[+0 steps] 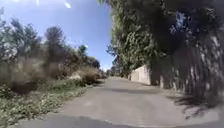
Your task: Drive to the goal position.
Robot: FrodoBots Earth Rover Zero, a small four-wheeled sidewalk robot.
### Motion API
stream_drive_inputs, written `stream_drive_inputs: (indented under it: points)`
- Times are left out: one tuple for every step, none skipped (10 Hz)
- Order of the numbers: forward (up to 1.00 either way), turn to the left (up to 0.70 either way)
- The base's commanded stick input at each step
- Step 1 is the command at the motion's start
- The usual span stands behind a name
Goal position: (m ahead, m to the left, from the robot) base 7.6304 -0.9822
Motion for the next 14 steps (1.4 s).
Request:
stream_drive_inputs:
  points:
    - [1.00,0.00]
    - [1.00,0.00]
    - [1.00,0.00]
    - [1.00,0.00]
    - [1.00,0.00]
    - [1.00,0.00]
    - [1.00,0.00]
    - [1.00,0.00]
    - [1.00,0.00]
    - [1.00,0.00]
    - [1.00,0.00]
    - [1.00,0.00]
    - [1.00,0.00]
    - [1.00,0.00]
